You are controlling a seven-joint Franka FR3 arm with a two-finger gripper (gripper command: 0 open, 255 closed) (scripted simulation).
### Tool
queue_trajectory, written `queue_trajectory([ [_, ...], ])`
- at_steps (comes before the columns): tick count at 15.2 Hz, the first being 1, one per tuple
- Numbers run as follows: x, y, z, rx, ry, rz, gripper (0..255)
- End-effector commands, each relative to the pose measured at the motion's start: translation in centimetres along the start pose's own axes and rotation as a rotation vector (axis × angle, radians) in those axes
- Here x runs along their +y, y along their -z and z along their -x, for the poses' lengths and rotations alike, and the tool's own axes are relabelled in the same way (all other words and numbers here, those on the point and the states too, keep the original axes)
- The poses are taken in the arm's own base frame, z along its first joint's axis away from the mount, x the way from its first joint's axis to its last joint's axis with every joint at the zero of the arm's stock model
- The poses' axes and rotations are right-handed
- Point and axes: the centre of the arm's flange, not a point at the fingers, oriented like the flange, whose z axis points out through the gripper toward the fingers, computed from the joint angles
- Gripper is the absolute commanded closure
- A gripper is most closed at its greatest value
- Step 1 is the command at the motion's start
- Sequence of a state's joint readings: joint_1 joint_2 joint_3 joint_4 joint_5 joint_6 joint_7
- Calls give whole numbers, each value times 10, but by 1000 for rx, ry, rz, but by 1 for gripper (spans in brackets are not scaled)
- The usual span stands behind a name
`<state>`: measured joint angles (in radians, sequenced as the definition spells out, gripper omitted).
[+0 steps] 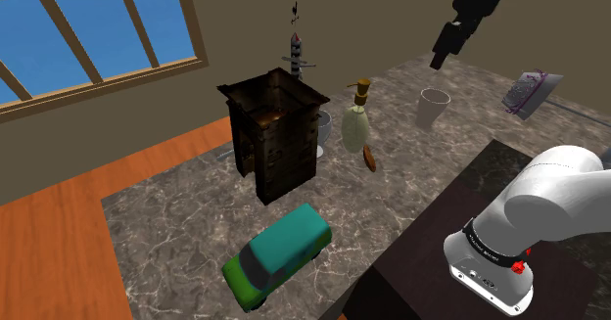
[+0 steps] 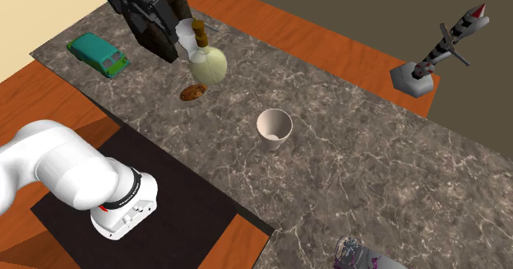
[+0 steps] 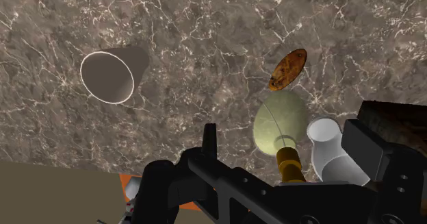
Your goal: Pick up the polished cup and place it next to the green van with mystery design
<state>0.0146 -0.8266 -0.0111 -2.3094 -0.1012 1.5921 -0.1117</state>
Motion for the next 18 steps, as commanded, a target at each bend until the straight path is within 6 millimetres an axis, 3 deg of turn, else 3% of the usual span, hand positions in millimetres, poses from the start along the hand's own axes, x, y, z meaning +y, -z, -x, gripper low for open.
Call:
queue_trajectory([
  [1, 0, 0, 0, 0, 0, 0, 0],
  [18, 142, -169, -22, 0, -72, 24, 0],
])
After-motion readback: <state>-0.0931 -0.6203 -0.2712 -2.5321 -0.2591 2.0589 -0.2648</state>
